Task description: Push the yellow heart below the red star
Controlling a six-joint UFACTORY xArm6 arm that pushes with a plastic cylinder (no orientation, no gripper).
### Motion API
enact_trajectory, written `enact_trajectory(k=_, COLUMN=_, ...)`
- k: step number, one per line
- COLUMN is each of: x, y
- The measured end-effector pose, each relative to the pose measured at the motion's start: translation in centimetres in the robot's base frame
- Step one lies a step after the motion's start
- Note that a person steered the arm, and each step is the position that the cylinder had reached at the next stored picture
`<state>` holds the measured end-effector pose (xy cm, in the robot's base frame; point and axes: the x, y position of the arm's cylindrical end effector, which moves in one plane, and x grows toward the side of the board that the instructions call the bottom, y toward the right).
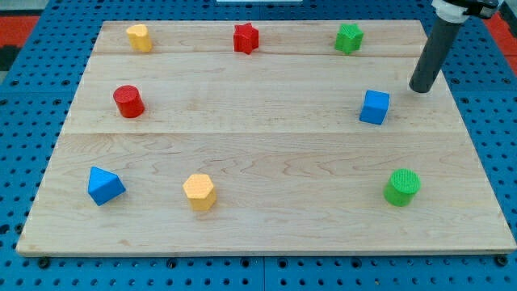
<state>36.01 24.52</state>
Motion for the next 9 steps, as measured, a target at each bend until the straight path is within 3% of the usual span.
enact_trajectory(k=3, x=2.8, y=-1.0)
enact_trajectory(k=4, x=0.1, y=-7.6)
enact_trajectory(k=5, x=-6.6, y=-12.7)
enact_trajectory(k=7, x=-6.0, y=-36.9)
enact_trajectory(k=8, x=-6.6, y=-52.5)
enact_trajectory(k=9, x=-12.9, y=-53.5)
